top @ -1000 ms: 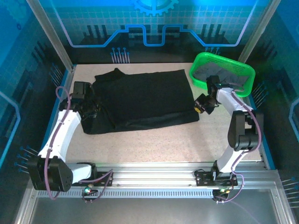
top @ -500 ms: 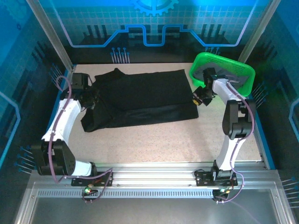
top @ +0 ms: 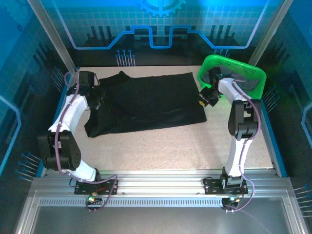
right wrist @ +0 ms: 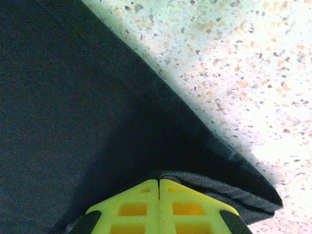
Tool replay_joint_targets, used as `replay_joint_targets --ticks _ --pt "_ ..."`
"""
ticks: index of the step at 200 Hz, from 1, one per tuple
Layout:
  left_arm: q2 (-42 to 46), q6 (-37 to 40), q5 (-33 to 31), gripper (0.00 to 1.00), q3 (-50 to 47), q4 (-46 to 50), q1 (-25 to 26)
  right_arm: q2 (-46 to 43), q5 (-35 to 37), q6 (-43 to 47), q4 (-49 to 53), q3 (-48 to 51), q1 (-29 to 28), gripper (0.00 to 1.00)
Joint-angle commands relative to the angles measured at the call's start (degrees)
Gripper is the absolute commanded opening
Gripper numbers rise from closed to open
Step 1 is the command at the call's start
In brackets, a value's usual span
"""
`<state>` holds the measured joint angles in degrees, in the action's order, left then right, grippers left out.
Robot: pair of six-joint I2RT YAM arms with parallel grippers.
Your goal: Fold and stack the t-shirts
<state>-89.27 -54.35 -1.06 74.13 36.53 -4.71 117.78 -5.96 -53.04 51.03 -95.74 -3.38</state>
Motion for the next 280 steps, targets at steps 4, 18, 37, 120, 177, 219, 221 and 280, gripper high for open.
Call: replay_joint_targets --ticks 4,18,37,120,177,219,221,280 --pt "-3.3 4.5 -0.3 0.0 3.3 -1.0 -0.9 2.5 1.5 -0.7 2.5 -2.8 -0.8 0.0" --pt "-5.3 5.8 0.2 0.0 4.2 -1.4 -1.0 3.4 1.6 -0.6 2.9 -3.8 -1.0 0.0" --pt "-8.7 7.9 1.7 0.0 6.3 -2.2 -1.2 4.3 2.1 -0.4 3.4 -4.8 -1.1 0.0" --pt "-4.0 11.2 -4.0 0.6 8.6 11.4 -2.6 -1.9 5.1 8.8 7.0 -8.1 -1.8 0.53" --pt "8.9 -3.1 4.8 0.33 -18.8 7.3 -3.6 -10.8 4.3 13.1 -0.7 8.5 -9.0 0.36" --pt "-1.3 -2.1 3.9 0.28 -16.2 4.1 -8.3 -8.8 3.2 15.6 -2.2 12.4 -9.7 0.26" --pt "-2.0 -1.9 3.9 0.28 -15.7 4.0 -8.6 -8.5 3.3 15.8 -2.1 12.2 -9.6 0.26" --pt "-18.9 4.9 -1.7 0.23 -4.2 10.4 -13.6 1.4 7.0 19.7 5.7 5.2 -7.8 0.31"
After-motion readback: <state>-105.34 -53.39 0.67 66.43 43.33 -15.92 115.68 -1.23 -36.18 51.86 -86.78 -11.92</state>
